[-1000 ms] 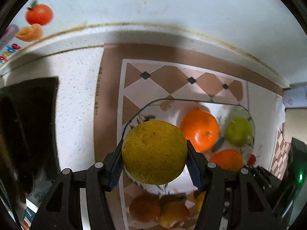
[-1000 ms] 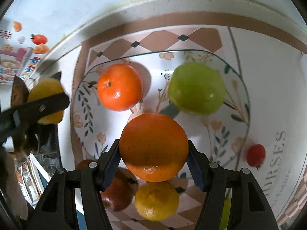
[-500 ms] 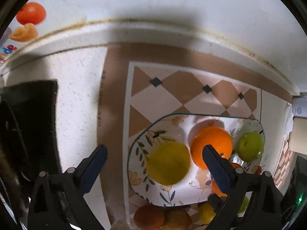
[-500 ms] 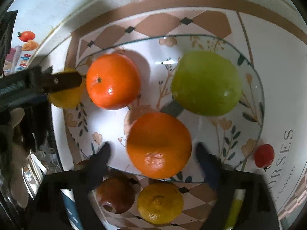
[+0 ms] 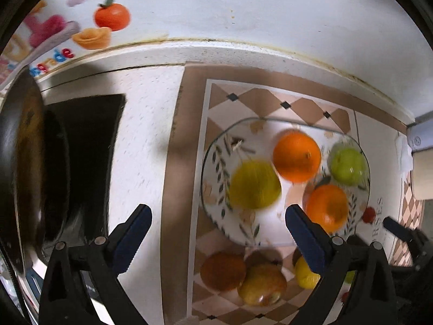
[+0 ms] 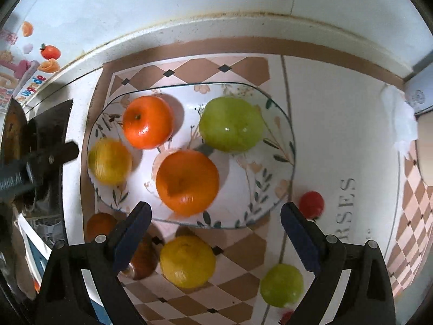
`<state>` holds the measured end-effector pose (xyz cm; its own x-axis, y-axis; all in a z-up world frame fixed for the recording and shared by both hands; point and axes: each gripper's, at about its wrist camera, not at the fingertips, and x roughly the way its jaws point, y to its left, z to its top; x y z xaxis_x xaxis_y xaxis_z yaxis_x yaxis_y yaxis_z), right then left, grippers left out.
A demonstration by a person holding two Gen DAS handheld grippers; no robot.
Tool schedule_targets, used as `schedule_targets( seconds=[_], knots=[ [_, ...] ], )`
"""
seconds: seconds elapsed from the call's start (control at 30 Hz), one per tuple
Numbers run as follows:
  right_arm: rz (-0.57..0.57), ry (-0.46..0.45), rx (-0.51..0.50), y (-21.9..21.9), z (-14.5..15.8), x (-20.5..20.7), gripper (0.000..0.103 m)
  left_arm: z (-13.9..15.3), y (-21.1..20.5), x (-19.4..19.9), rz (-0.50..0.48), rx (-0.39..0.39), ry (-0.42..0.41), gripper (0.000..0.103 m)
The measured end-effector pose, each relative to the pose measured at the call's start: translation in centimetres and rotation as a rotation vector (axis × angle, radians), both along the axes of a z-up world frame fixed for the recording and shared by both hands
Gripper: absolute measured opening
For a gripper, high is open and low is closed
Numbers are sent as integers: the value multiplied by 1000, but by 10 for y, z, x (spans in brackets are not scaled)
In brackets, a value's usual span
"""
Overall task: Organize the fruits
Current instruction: 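Grasp a brown orange with the left gripper while the right gripper grasps a yellow pear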
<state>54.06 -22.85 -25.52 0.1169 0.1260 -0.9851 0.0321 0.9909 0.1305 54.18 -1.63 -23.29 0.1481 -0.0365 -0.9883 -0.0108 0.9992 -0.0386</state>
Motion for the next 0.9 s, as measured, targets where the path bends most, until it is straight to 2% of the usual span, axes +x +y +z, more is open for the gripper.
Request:
schedule_targets(
  seconds=[0.27, 0.57, 0.9],
  knots=[
    [10, -113, -45, 7, 35, -38, 98, 37, -7, -50, -23, 48, -133, 101],
    [4, -218, -27, 19, 75, -81, 98, 76, -5, -94, -37, 60, -254, 101],
    [-13, -297, -22, 15, 110, -126, 98, 97, -2, -127, -28, 26, -304, 101]
  ],
)
